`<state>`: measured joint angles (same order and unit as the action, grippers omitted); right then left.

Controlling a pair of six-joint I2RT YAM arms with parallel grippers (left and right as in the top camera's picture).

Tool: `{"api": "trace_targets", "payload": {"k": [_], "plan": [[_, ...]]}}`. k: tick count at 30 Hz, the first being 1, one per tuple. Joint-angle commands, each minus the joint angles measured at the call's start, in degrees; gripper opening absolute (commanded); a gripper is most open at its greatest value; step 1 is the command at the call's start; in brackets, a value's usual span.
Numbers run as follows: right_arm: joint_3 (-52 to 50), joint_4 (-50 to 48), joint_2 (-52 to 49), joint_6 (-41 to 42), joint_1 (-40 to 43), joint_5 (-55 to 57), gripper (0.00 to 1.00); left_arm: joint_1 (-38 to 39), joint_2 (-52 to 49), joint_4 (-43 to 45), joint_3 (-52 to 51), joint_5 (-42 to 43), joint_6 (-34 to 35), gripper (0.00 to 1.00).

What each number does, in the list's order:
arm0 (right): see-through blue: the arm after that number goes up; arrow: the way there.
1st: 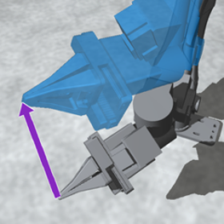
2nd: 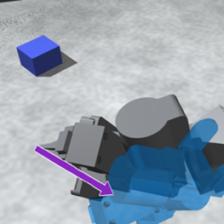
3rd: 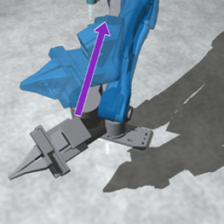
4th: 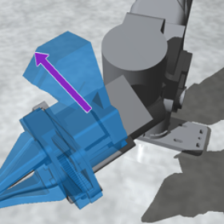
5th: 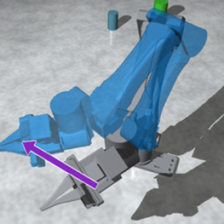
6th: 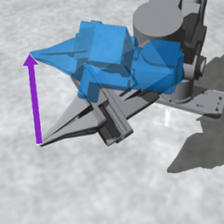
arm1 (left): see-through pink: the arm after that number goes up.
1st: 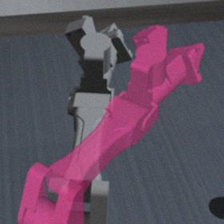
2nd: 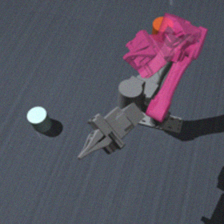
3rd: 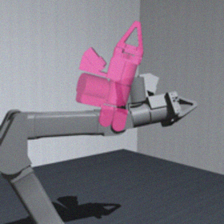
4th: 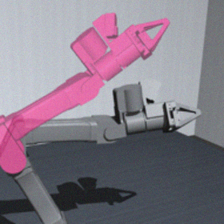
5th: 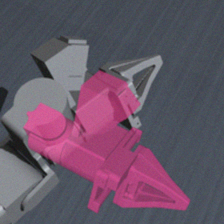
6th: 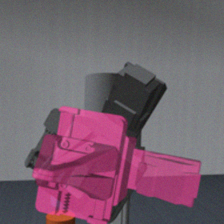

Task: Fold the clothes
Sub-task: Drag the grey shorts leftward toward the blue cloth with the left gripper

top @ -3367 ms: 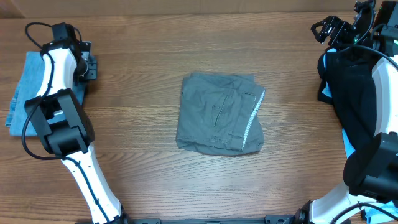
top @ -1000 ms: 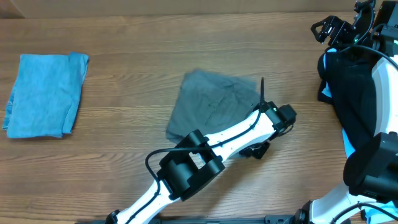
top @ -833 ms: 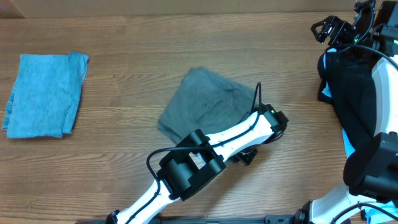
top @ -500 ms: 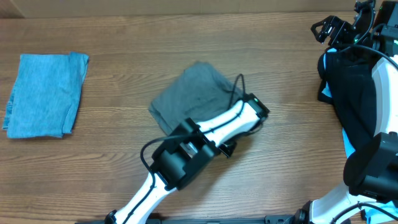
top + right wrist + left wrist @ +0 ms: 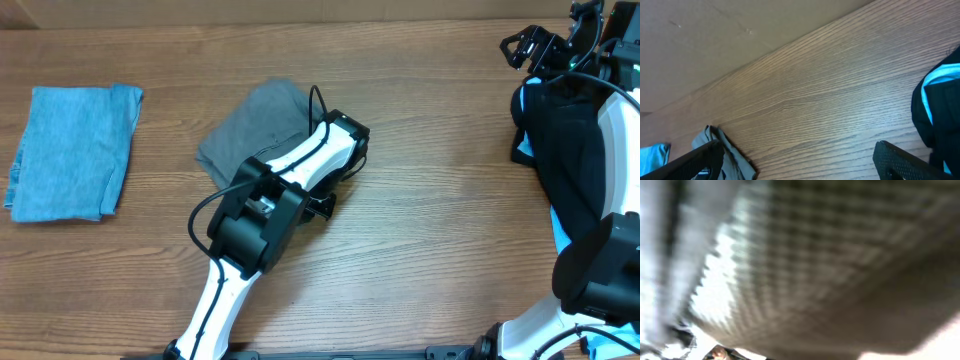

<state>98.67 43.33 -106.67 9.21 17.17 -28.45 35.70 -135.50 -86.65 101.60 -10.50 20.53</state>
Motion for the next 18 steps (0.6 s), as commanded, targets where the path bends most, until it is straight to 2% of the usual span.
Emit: {"api": "trace_targets", "payload": {"k": [1,4,7,12,15,18], "plan": [[-0.09,-0.11,0.15,-0.07,-0.07,0.20,1.00,0.09,10.62,0.22,-0.57,6.14,-2.56,0.04],[-0.09,-0.11,0.15,-0.07,-0.07,0.20,1.00,-2.01,21.44,1.57,-0.57,7.34,0.15,0.04],[-0.09,-0.11,0.15,-0.07,-0.07,0.20,1.00,-9.68,27.78,2.12,-0.57,6.99,6.03,0.04],[-0.09,-0.11,0.15,-0.04,-0.07,0.20,1.00,-28.13,27.82,1.09,-3.72,12.55,6.34,0.04],[-0.09,-0.11,0.15,-0.07,-0.07,0.20,1.00,-34.34,27.82,5.70,-9.55,13.68,7.19,0.04],[-0.09,-0.11,0.15,-0.07,-0.07,0.20,1.00,-36.50,27.82,12.02,-15.78,13.84,7.43,0.04]]}}
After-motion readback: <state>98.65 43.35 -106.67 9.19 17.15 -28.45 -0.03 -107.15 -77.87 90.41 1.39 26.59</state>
